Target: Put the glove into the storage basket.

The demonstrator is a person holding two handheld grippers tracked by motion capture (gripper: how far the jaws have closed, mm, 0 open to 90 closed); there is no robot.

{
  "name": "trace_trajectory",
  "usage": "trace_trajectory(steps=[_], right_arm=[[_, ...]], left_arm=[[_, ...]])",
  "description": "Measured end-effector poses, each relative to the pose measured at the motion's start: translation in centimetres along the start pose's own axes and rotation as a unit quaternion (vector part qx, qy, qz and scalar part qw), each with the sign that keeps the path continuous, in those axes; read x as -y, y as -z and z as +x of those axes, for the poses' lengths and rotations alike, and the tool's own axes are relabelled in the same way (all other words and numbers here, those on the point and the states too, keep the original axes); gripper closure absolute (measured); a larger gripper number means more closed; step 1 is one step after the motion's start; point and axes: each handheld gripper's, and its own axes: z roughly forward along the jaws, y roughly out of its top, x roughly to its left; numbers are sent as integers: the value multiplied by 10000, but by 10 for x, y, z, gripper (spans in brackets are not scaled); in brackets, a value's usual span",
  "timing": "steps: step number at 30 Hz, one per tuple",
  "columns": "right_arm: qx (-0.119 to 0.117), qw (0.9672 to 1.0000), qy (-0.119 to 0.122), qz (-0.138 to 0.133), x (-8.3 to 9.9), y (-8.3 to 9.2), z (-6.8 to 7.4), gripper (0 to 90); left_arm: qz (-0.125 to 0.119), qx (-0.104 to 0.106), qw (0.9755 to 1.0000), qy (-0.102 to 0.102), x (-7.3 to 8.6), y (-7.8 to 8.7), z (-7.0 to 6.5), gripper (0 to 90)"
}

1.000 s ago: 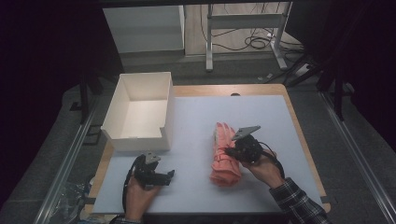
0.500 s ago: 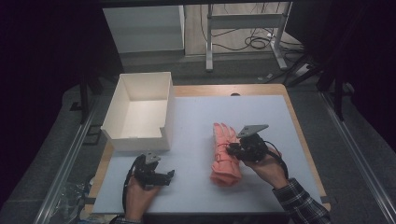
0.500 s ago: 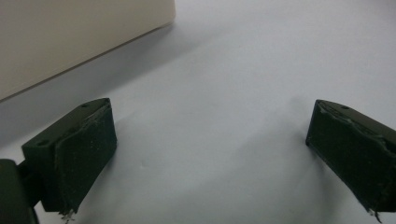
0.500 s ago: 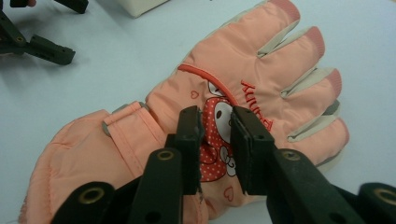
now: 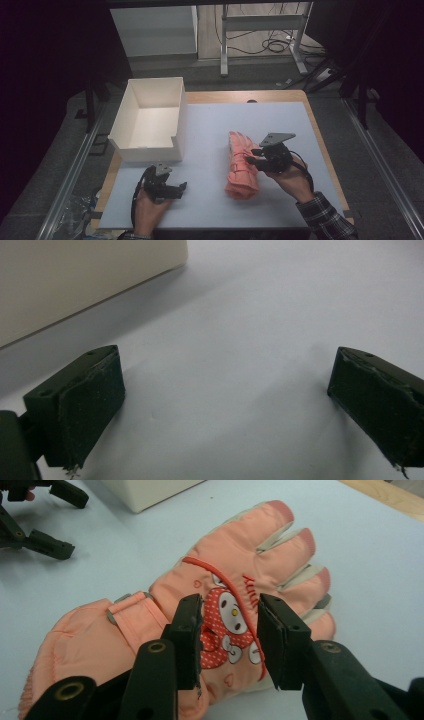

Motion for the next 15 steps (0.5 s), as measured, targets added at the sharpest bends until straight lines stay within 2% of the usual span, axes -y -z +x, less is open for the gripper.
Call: trace_trajectory(steps=[10,15], right_arm=[[118,9998,-145,-96,11,11,-8,576],[200,9989,-389,-149,22,18,-16,565]], left_arm=[[23,0,10000,-22,0,0,0,18],[5,2,10000,14,0,0,0,18]])
